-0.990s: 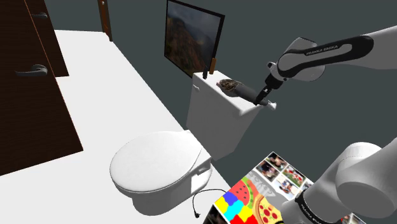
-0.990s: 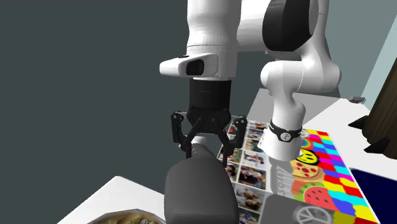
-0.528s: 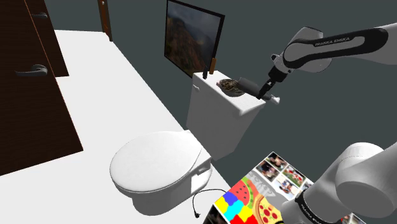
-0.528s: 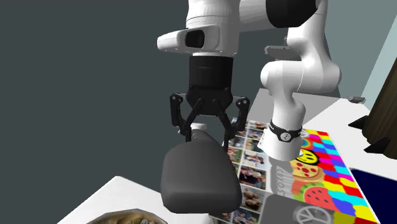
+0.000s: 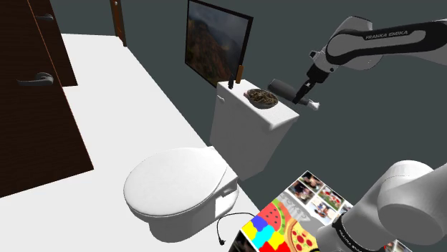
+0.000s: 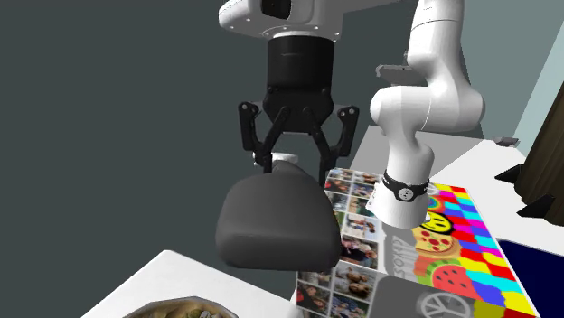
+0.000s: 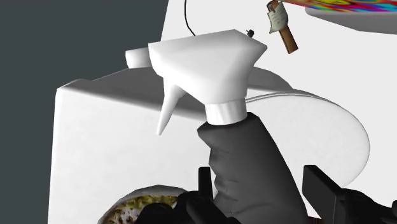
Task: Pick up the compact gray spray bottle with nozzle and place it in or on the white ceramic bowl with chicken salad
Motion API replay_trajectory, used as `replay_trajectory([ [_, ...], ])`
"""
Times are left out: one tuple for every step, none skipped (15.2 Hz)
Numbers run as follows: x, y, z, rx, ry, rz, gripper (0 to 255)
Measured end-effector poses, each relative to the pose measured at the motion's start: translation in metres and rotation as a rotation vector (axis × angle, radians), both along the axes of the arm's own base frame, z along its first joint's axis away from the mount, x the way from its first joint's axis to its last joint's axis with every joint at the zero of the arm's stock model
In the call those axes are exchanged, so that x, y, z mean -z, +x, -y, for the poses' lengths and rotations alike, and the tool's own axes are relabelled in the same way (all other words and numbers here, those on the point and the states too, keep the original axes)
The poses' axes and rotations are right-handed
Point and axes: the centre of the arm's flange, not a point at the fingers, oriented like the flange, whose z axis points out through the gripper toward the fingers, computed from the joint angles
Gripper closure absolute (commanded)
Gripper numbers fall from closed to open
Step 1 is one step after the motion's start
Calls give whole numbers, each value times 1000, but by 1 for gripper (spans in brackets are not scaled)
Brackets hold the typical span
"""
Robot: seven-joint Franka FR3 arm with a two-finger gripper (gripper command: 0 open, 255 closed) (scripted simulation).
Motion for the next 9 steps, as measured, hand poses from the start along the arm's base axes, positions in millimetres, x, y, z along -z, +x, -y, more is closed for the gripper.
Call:
replay_trajectory([
  [-3,0,0,0,0,0,255],
  [-5,7,3,0,0,0,255],
  [-9,16,7,0,0,0,255],
  [-8,26,10,0,1,0,255],
  [-7,36,12,0,1,0,255],
  [-10,48,16,0,1,-1,255],
  [-10,64,20,0,0,0,255],
  [-7,77,24,0,0,0,255],
  [-5,90,26,1,0,-1,255],
])
